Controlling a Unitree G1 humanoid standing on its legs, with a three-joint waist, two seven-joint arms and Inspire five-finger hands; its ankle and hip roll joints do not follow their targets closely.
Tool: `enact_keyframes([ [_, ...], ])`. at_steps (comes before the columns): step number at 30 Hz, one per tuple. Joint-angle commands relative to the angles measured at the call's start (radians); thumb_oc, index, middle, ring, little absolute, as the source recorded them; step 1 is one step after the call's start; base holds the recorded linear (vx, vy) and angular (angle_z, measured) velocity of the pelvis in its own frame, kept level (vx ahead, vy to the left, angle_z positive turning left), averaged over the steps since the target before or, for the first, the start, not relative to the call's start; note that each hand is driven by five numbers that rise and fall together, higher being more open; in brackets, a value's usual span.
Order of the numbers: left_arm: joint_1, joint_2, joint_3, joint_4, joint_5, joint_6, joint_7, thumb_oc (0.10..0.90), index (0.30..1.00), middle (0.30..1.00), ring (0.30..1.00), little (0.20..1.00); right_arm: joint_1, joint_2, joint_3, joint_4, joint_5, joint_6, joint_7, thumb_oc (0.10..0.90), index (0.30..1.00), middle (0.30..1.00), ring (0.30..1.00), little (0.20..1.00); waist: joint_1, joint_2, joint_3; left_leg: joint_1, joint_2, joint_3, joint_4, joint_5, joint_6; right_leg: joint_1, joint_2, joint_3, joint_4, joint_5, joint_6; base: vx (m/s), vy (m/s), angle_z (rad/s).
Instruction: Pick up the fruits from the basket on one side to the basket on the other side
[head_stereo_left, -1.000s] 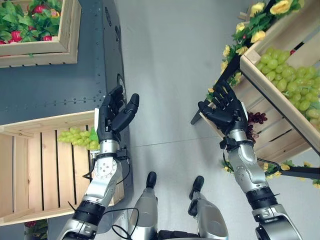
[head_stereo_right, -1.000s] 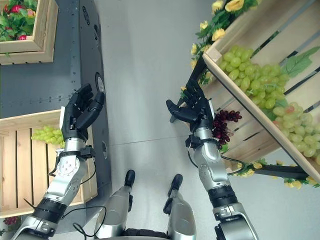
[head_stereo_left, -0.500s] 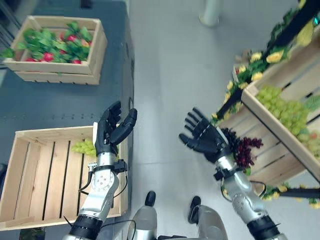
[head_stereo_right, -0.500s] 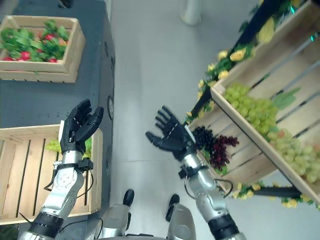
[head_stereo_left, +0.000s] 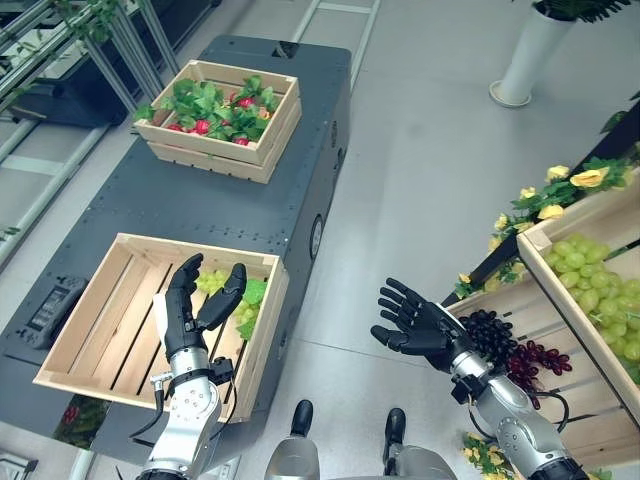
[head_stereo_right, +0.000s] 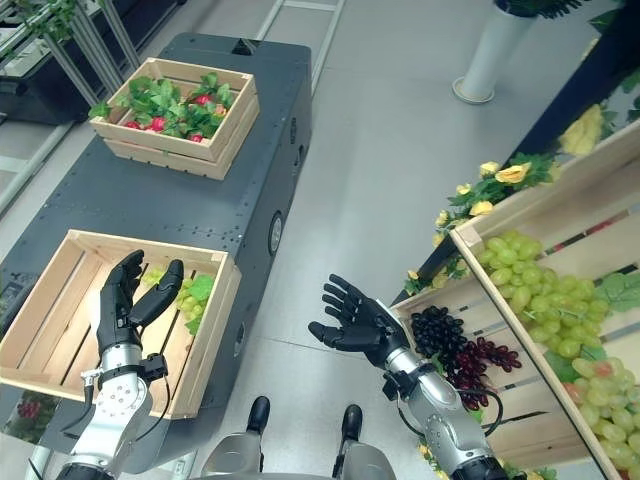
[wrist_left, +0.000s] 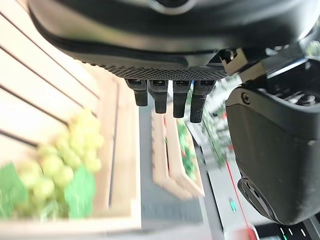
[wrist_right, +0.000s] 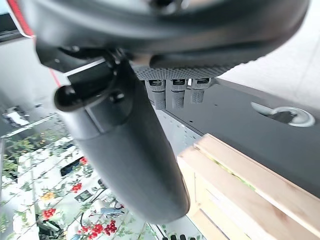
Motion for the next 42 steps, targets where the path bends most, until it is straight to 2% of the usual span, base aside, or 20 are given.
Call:
enact_keyframes([
  [1,-0.071,0.099,0.102,0.051,0.156,-0.001,0.148,0.800,0.900,0.900,0.900,0.900,0.000,0.026,-0.027,-0.106,0.004,-0.064,0.075,0.800,0.900,0.900,0.900,0.900,0.002,-0.038,-0.093,-0.007,-0.063,0.039,-0.008,-0.022,0.022,0.014,-0.074,-0.048,0.053,-0.040,0.039,0.12,0.132,0.09],
  [5,-0.032,0.125,0.143,0.110,0.293,0.082,0.195,0.800,0.900,0.900,0.900,0.900,0.039,0.033,-0.025,-0.129,-0.004,-0.044,0.062,0.800,0.900,0.900,0.900,0.900,-0.001,-0.032,-0.107,0.003,-0.074,0.042,-0.008,-0.034,0.025,0.011,-0.086,-0.044,0.052,-0.040,0.050,0.09,0.106,0.10],
  [12,-0.051,0.240,0.128,0.209,0.435,0.155,0.169,0.800,0.900,0.900,0.900,0.900,0.066,-0.007,-0.012,-0.119,-0.042,-0.006,0.053,0.800,0.900,0.900,0.900,0.900,-0.026,-0.022,-0.087,0.000,-0.082,0.064,-0.008,-0.041,0.034,-0.032,-0.094,-0.011,0.076,-0.037,0.071,0.01,0.105,0.01],
  [14,-0.066,0.264,0.114,0.227,0.431,0.177,0.164,0.800,0.900,0.900,0.900,0.900,0.070,-0.020,-0.012,-0.107,-0.070,-0.008,0.056,0.800,0.900,0.900,0.900,0.900,-0.035,-0.021,-0.079,-0.003,-0.083,0.070,-0.008,-0.041,0.036,-0.043,-0.095,-0.001,0.081,-0.035,0.075,-0.02,0.107,-0.06],
  [15,-0.095,0.288,0.094,0.261,0.455,0.196,0.177,0.800,0.900,0.900,0.900,0.900,0.067,-0.043,-0.005,-0.083,-0.152,-0.019,0.042,0.800,0.900,0.900,0.900,0.900,-0.049,-0.020,-0.066,-0.008,-0.085,0.080,-0.005,-0.043,0.039,-0.059,-0.096,0.013,0.088,-0.034,0.080,-0.03,0.133,-0.08],
  [17,-0.115,0.298,0.079,0.274,0.459,0.211,0.179,0.800,0.900,0.900,0.900,0.900,0.061,-0.055,0.000,-0.076,-0.180,-0.018,0.031,0.800,0.900,0.900,0.900,0.900,-0.054,-0.019,-0.057,-0.013,-0.087,0.083,0.001,-0.044,0.041,-0.069,-0.097,0.020,0.095,-0.034,0.083,-0.04,0.099,-0.06],
  [25,-0.299,0.366,-0.057,0.382,0.548,0.312,0.207,0.800,0.900,0.900,0.900,0.900,-0.021,-0.135,0.057,0.007,-0.253,-0.020,-0.030,0.800,0.900,0.900,0.900,0.900,-0.089,-0.020,0.046,-0.110,-0.100,0.117,0.078,-0.054,0.051,-0.178,-0.107,0.062,0.156,-0.028,0.094,-0.08,0.108,-0.06],
  [28,-0.385,0.398,-0.109,0.421,0.565,0.334,0.197,0.800,0.900,0.900,0.900,0.900,-0.061,-0.164,0.083,0.022,-0.266,-0.020,-0.041,0.800,0.900,0.900,0.900,0.900,-0.097,-0.027,0.100,-0.188,-0.106,0.128,0.155,-0.059,0.056,-0.250,-0.114,0.078,0.216,-0.028,0.095,-0.08,0.071,0.01],
  [32,-0.443,0.417,-0.149,0.451,0.588,0.343,0.196,0.800,0.900,0.900,0.900,0.900,-0.088,-0.186,0.105,0.022,-0.280,-0.020,-0.056,0.800,0.900,0.900,0.900,0.900,-0.100,-0.033,0.135,-0.251,-0.110,0.131,0.215,-0.063,0.055,-0.302,-0.111,0.088,0.258,-0.032,0.089,-0.06,0.036,0.03],
  [35,-0.493,0.447,-0.197,0.467,0.665,0.372,0.153,0.800,0.900,0.900,0.900,0.900,-0.113,-0.203,0.114,0.023,-0.275,-0.020,-0.063,0.800,0.900,0.900,0.900,0.900,-0.103,-0.037,0.170,-0.305,-0.108,0.135,0.251,-0.062,0.054,-0.349,-0.105,0.089,0.288,-0.035,0.083,-0.06,0.026,0.00],
  [39,-0.536,0.473,-0.252,0.471,0.686,0.417,0.116,0.800,0.900,0.900,0.900,0.900,-0.138,-0.220,0.120,0.022,-0.266,-0.026,-0.062,0.800,0.900,0.900,0.900,0.900,-0.108,-0.037,0.190,-0.332,-0.107,0.136,0.262,-0.057,0.053,-0.376,-0.094,0.093,0.301,-0.037,0.076,-0.04,0.018,-0.02],
  [42,-0.563,0.488,-0.272,0.500,0.666,0.416,0.114,0.800,0.900,0.900,0.900,0.900,-0.146,-0.230,0.117,0.023,-0.255,-0.038,-0.069,0.800,0.900,0.900,0.900,0.900,-0.114,-0.036,0.204,-0.347,-0.107,0.137,0.273,-0.057,0.052,-0.388,-0.085,0.094,0.311,-0.044,0.070,-0.04,0.022,-0.02],
])
